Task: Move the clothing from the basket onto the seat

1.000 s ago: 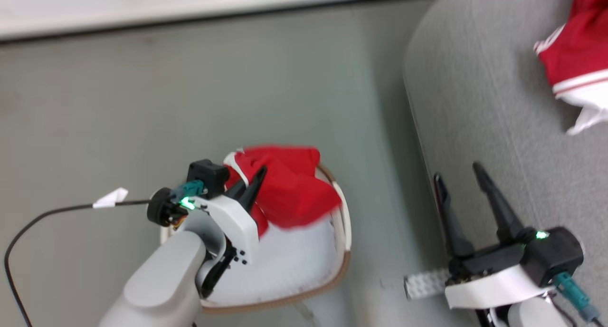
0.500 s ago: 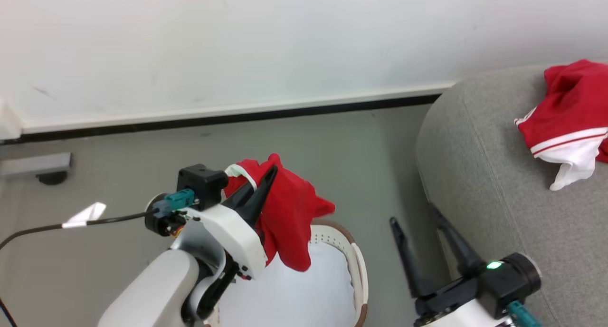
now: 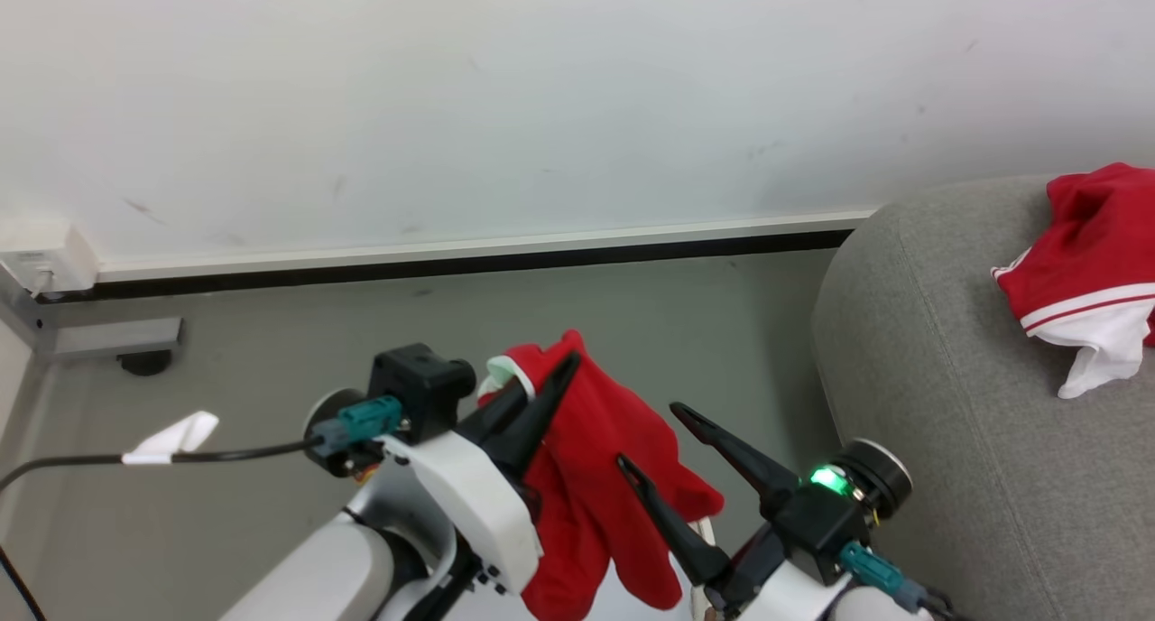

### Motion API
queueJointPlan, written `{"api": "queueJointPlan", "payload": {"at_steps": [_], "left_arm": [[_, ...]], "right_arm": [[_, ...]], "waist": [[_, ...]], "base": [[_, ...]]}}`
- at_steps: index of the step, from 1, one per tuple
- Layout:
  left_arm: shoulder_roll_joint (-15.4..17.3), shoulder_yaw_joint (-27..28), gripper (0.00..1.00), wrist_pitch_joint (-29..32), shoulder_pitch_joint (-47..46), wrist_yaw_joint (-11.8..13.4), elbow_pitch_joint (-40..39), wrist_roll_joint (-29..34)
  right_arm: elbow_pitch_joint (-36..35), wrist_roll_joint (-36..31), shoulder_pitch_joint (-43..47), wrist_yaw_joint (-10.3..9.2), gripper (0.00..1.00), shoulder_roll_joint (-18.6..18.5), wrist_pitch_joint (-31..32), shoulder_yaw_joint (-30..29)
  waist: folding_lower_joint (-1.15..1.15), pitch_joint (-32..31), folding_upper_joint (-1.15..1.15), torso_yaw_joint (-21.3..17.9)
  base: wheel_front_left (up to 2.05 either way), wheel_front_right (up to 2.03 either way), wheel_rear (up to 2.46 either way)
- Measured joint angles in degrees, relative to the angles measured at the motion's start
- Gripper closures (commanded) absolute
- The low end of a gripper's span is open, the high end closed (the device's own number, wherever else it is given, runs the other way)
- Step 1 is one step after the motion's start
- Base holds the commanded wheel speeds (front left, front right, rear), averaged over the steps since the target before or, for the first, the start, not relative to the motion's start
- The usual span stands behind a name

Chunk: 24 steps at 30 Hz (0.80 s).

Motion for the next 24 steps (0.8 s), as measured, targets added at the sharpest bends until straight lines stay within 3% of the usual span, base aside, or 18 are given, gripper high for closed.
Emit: {"api": "queueJointPlan", "payload": {"at_steps": [13,14,15,16,24], "left_arm": [[-1.9,-3.8,1.00,2.1,0.6,-0.5,-5.2,-0.4],[-1.9,-3.9,1.00,2.4,0.6,-0.6,-5.2,-0.6],[-1.9,-3.9,1.00,2.4,0.7,-0.6,-5.2,-0.8],[-1.9,-3.9,1.00,2.4,0.7,-0.6,-5.2,-0.8],[-1.4,-3.3,0.99,1.5,1.4,0.2,-4.5,-0.9]], "right_arm": [[6.0,9.4,-9.3,0.00,0.00,-0.2,1.9,10.8],[6.2,11.2,-10.3,0.00,0.47,-0.5,1.4,12.2],[6.3,11.6,-10.8,0.00,0.78,-0.6,1.1,12.3],[6.3,11.6,-10.8,0.00,1.00,-0.6,1.1,12.3],[7.0,16.2,-12.2,0.00,1.00,-2.3,0.0,14.5]], "waist": [[0.01,-0.1,0.00,2.1],[0.01,0.0,0.00,2.5],[0.01,0.0,0.00,2.6],[0.01,0.0,0.00,2.6],[0.01,0.3,0.00,3.4]], "base": [[0.00,0.00,0.00],[0.00,0.00,0.00],[0.00,0.00,0.00],[0.00,0.00,0.00],[0.00,0.00,0.00]]}}
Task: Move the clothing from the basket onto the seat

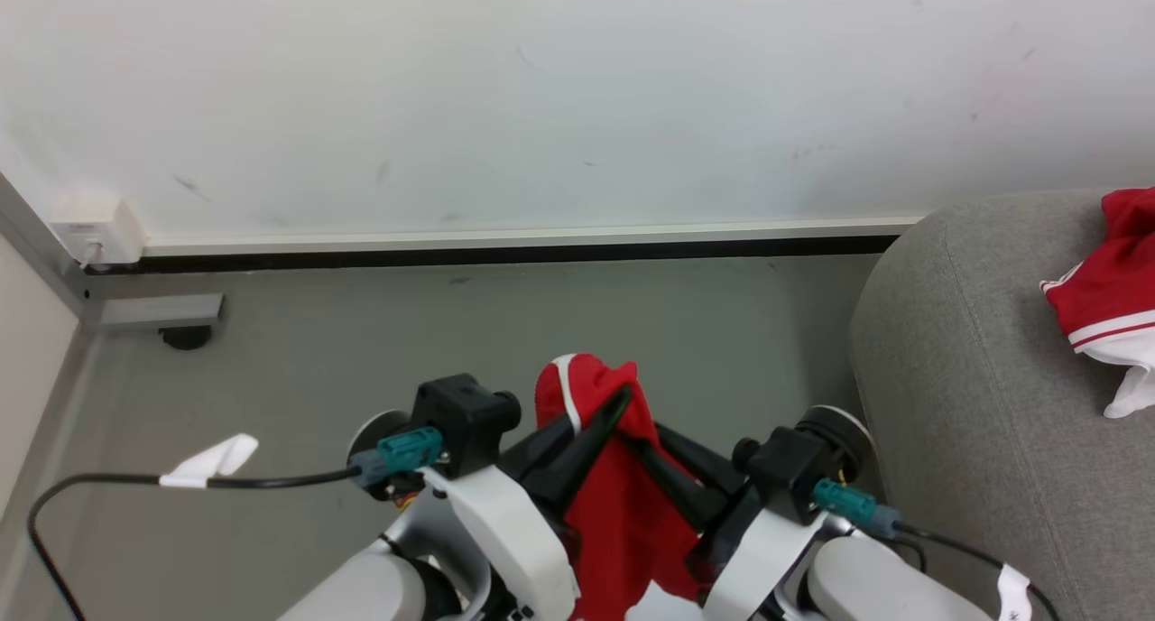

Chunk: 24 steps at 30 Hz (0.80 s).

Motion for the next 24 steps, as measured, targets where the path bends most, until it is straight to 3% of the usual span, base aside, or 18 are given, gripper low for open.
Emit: {"api": "queueJointPlan", "payload": {"at_steps": [2,3,13,24], "left_arm": [[0.3,0.2,0.29,-0.7,0.0,0.4,0.6,0.6],[0.3,0.3,0.00,-1.1,0.1,0.4,0.8,0.7],[0.8,1.1,0.00,-6.6,1.8,1.3,4.9,2.1],[-0.4,-0.8,0.00,-10.6,2.8,0.2,8.5,3.1]], "right_arm": [[0.2,0.7,0.0,0.00,1.00,-0.3,-0.1,-0.7],[0.3,1.1,0.0,0.00,1.00,-0.6,-0.1,-1.1],[-0.8,0.4,-0.8,0.00,1.00,-2.8,-0.2,-6.9],[-3.2,-1.4,-0.4,0.00,1.00,-4.8,-0.2,-12.8]], "waist": [[0.00,0.1,0.00,0.1],[0.00,0.2,0.00,0.1],[0.00,1.3,0.00,-1.9],[0.00,2.6,0.00,-9.4]], "base": [[0.00,0.00,0.00],[0.00,0.00,0.00],[0.00,0.00,0.00],[0.00,0.00,0.00]]}}
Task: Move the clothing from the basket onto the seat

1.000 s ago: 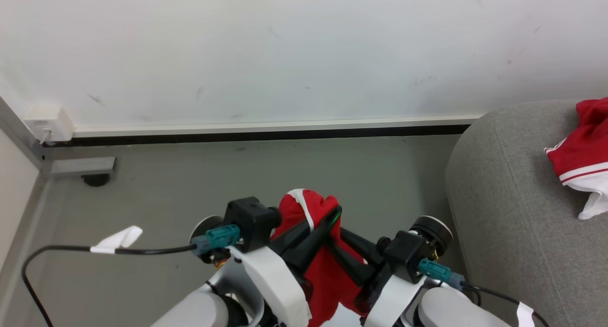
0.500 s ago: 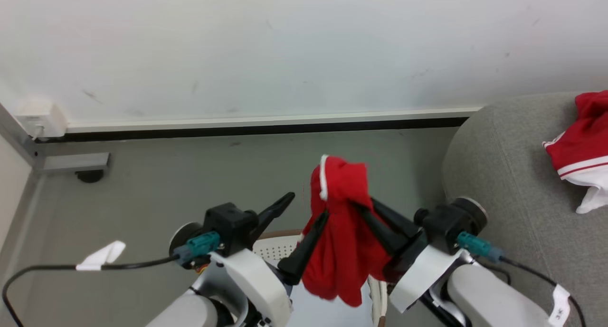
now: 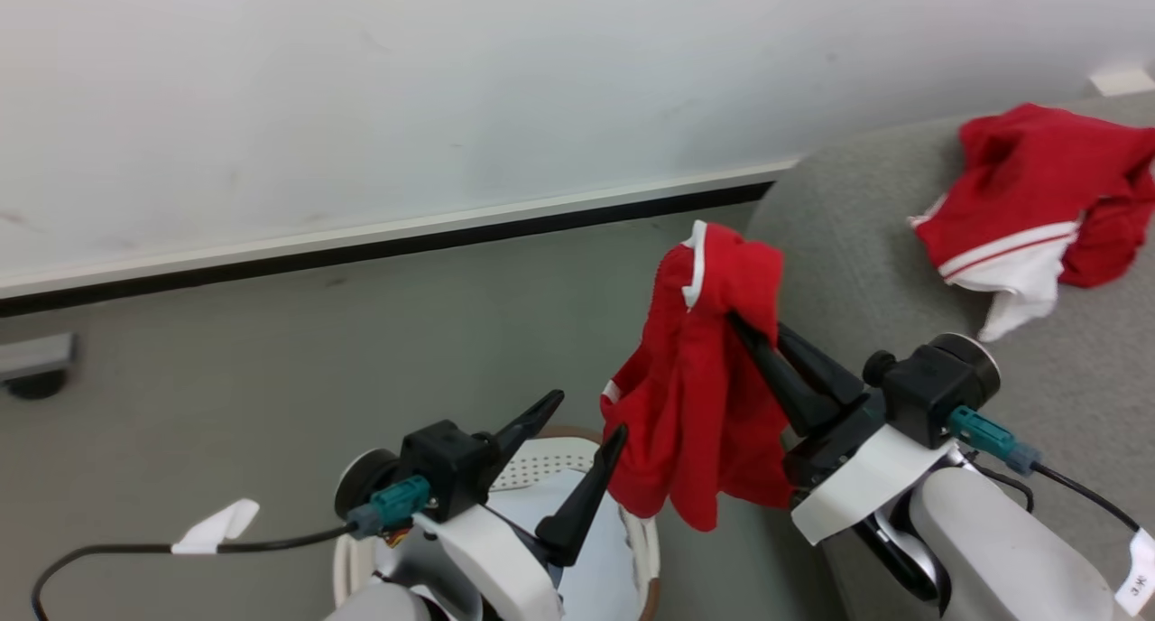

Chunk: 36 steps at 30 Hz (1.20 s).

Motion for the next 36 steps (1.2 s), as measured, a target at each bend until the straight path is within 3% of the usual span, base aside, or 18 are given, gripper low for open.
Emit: {"api": "queueJointPlan", "payload": {"at_steps": [12,18,23,31,36], "left_arm": [[-1.7,-2.1,0.00,-2.9,-0.9,-1.2,1.7,2.0],[-1.7,-3.0,0.00,-3.8,-2.6,-1.7,1.9,3.5],[-1.5,-3.2,0.00,-4.2,-5.6,-2.6,1.5,5.4],[0.1,-1.8,0.00,-3.0,-13.8,-3.8,-0.3,7.6],[1.7,-0.4,0.00,-2.1,-17.2,-4.1,-1.2,8.7]], "right_arm": [[-3.2,-1.2,4.5,0.00,1.00,-2.4,0.0,-7.1],[-5.3,-2.8,5.4,0.00,1.00,-2.3,0.0,-11.4],[-7.0,-5.1,4.0,0.00,1.00,-1.3,0.0,-19.0],[-6.5,-7.2,-8.9,0.01,1.00,-0.3,0.4,-32.1],[-1.6,-6.4,-21.6,0.01,1.00,-3.0,3.8,-42.8]], "waist": [[0.00,3.1,0.00,-9.6],[0.00,7.1,0.00,-11.5],[0.01,11.5,0.00,-11.4],[0.01,22.1,0.00,-9.3],[0.02,28.9,0.00,-8.4]], "base": [[0.00,0.00,0.00],[0.00,0.00,0.00],[0.00,0.00,0.00],[0.00,0.00,0.00],[0.00,0.00,0.00]]}}
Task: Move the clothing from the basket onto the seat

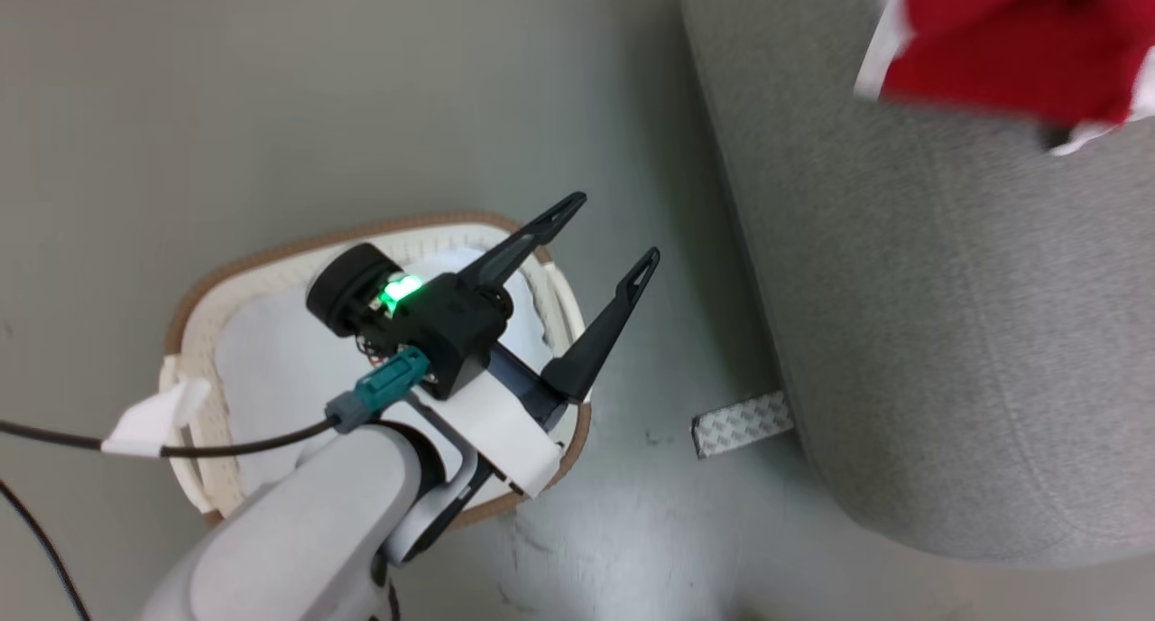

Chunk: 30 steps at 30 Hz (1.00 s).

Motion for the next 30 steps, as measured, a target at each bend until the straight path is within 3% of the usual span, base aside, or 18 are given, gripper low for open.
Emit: {"api": "queueJointPlan", "payload": {"at_steps": [2,8,12,15,16,17,18,24,30], "left_arm": [[0.4,0.2,0.00,0.0,-1.0,-0.3,-0.3,0.3],[0.7,1.0,0.00,-0.9,-1.6,0.1,0.0,0.5],[0.6,1.3,0.00,-1.8,-1.7,0.6,0.4,0.4],[0.6,1.6,0.00,-2.4,-1.4,0.9,0.9,0.1],[0.6,1.6,0.00,-2.6,-1.1,1.0,1.0,0.0],[0.7,1.6,0.00,-2.8,-0.7,1.1,1.2,-0.1],[0.7,1.6,0.00,-3.1,-0.3,1.2,1.3,-0.2],[1.5,2.3,0.00,-4.5,2.3,2.6,2.2,-1.5],[1.8,3.3,0.00,-6.9,5.9,4.4,3.5,-2.4]], "right_arm": [[4.8,-1.1,-6.1,-0.01,1.00,-2.2,1.0,-7.8],[15.8,-9.8,-11.5,-0.01,1.00,-5.8,1.4,-21.0],[22.5,-14.5,-11.3,0.00,1.00,-5.7,-0.5,-30.5],[26.3,-17.8,-8.6,-0.01,1.00,-3.5,-1.8,-37.4],[27.7,-18.8,-7.4,-0.01,0.88,-2.6,-2.2,-39.9],[28.9,-19.4,-6.4,-0.01,0.65,-1.8,-2.5,-41.8],[29.9,-20.3,-5.5,0.00,0.00,-1.2,-2.7,-43.2],[29.8,-21.8,0.7,-0.01,0.00,3.5,-3.7,-47.0],[20.0,-20.8,10.5,-0.01,0.00,9.7,-3.8,-41.6]], "waist": [[0.01,3.6,0.00,0.6],[0.00,8.5,0.00,2.2],[0.00,10.0,0.00,3.7],[0.00,10.1,0.00,4.3],[0.00,9.9,0.00,4.4],[0.00,9.6,0.00,4.4],[-0.01,9.3,0.00,4.4],[-0.01,6.6,0.00,4.1],[-0.01,2.6,0.00,3.7]], "base": [[0.00,0.00,0.00],[0.00,0.00,0.00],[0.00,0.00,0.00],[0.00,0.00,0.00],[0.00,0.00,0.00],[0.00,0.00,0.00],[0.00,0.00,0.00],[0.00,0.00,0.00],[0.00,0.00,0.00]]}}
